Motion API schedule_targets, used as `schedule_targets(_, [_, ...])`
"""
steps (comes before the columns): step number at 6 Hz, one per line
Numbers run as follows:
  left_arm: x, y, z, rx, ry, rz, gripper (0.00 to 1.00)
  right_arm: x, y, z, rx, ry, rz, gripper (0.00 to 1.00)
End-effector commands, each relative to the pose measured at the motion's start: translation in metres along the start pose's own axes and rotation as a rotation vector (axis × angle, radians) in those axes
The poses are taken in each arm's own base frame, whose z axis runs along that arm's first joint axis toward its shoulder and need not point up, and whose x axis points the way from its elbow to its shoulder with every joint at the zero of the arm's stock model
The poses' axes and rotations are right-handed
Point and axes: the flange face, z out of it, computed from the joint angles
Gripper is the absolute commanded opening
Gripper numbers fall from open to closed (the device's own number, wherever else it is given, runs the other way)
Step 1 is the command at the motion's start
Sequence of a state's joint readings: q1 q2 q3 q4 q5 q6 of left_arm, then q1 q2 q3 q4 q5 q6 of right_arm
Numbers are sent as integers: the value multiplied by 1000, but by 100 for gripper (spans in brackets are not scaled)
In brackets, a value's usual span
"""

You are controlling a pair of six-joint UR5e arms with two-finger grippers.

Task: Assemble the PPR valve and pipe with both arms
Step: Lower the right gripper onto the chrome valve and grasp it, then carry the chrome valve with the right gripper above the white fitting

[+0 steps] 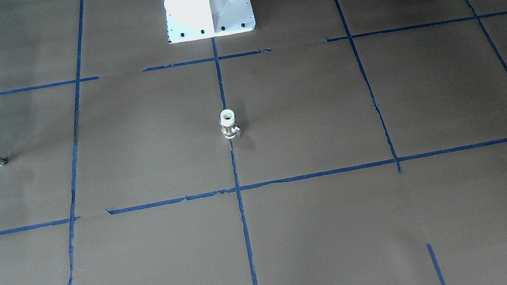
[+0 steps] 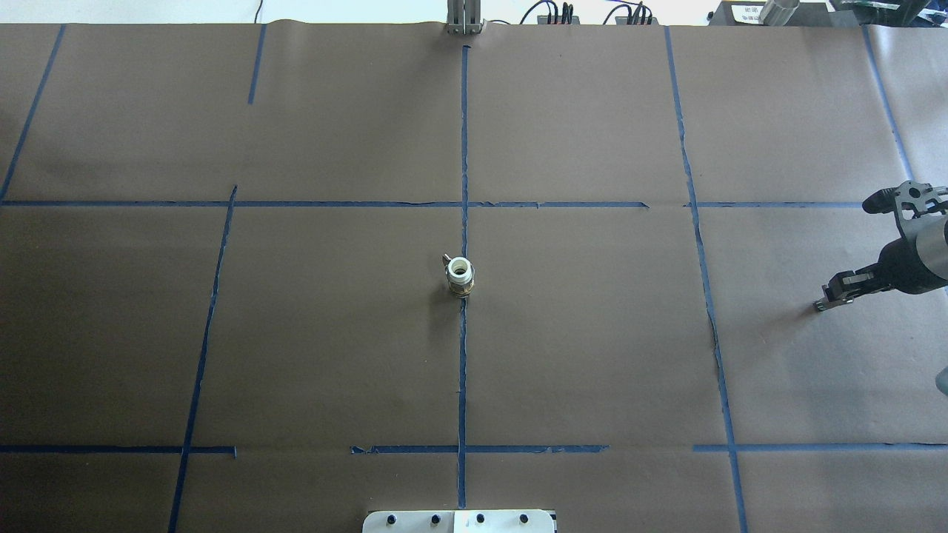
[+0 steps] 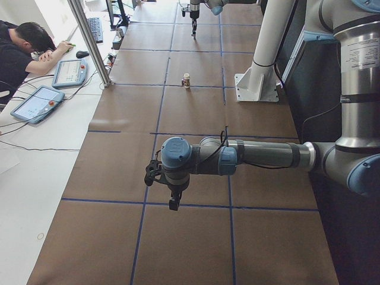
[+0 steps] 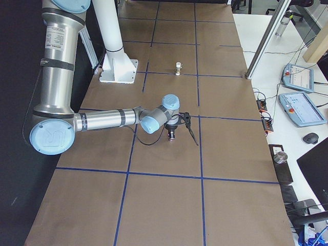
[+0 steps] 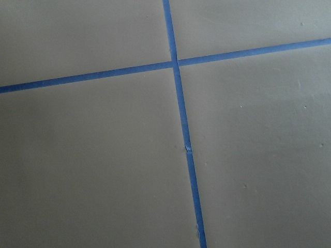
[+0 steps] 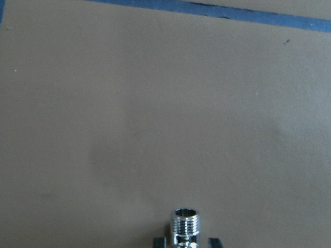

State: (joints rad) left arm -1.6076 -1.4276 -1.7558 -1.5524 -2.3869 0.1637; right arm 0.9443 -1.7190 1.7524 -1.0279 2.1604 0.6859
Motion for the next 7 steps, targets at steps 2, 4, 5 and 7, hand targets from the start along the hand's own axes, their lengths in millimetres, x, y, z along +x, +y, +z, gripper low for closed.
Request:
schedule_targets(2, [1,-2,-1,2,0,3,100,-36,-10,-28,-6,-29,0,0])
schedule_targets(4, [2,-3,-1,3,0,3,100,-127,-61,-91,-31,-10,124,0])
schedule_targets(5, [1,-2,-1,0,-2,0,100,-191,-97,-119,-29,-22,316,0])
schedule_targets(7, [-6,1,1,-18,-67,-77,100,-315,-111,-142,-64,-54,520,0])
